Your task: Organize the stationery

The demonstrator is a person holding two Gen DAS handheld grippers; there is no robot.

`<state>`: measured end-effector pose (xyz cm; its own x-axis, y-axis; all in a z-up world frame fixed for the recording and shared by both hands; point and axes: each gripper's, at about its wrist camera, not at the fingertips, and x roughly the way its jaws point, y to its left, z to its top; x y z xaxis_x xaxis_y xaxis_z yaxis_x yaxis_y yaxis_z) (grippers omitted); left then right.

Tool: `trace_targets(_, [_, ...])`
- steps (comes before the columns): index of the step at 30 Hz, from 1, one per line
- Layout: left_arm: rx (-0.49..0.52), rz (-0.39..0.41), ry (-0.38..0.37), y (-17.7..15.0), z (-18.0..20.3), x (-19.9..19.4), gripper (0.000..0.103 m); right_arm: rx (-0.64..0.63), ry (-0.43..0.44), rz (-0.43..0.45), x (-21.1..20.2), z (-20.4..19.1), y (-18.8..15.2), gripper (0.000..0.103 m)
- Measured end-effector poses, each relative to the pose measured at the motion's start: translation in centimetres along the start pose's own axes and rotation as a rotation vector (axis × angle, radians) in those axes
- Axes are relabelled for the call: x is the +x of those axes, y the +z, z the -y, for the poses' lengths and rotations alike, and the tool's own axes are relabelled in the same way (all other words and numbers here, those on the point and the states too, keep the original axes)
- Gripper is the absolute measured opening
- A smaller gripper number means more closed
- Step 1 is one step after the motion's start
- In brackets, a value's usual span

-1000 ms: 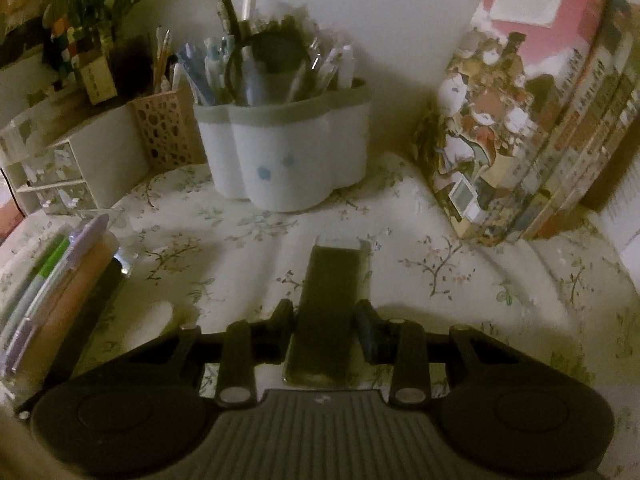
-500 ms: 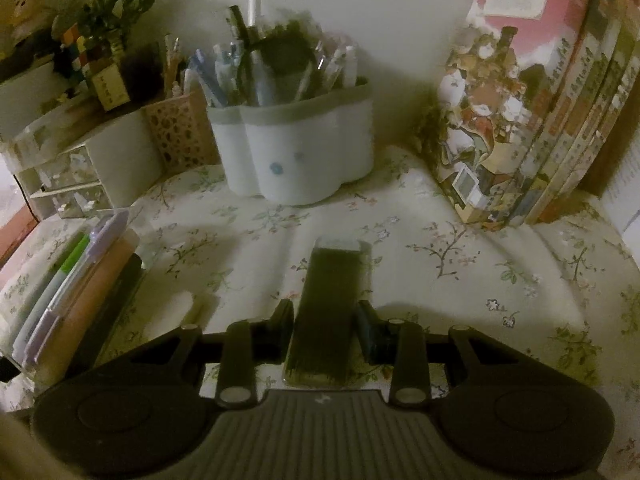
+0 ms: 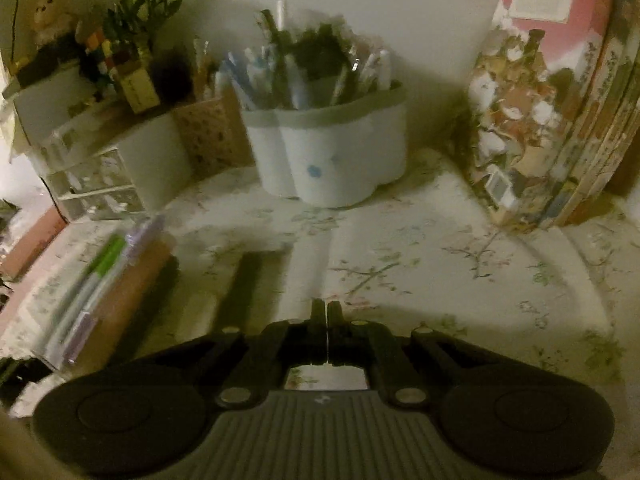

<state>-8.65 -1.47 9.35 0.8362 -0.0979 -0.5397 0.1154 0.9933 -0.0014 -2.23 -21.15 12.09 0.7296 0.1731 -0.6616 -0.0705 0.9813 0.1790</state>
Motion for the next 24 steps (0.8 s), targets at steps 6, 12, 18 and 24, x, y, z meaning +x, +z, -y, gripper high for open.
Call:
trace_targets(6, [0.0,0.0,0.001,0.0,0.0,0.0,0.073,-0.043,0.049,-0.026,1.0,-1.8,0.9,0.038])
trace_targets(12, [0.0,0.0,0.0,0.0,0.0,0.0,0.073,-0.091,0.061,-0.065,2.9,-3.5,1.3,0.042])
trace_targets(18, [0.0,0.0,0.0,0.0,0.0,0.0,0.073,-0.155,0.034,-0.077,3.9,-5.0,1.8,0.045])
trace_targets(24, [0.0,-0.001,0.0,0.0,0.0,0.0,0.073,-0.224,0.009,-0.051,4.3,-5.9,1.3,0.041])
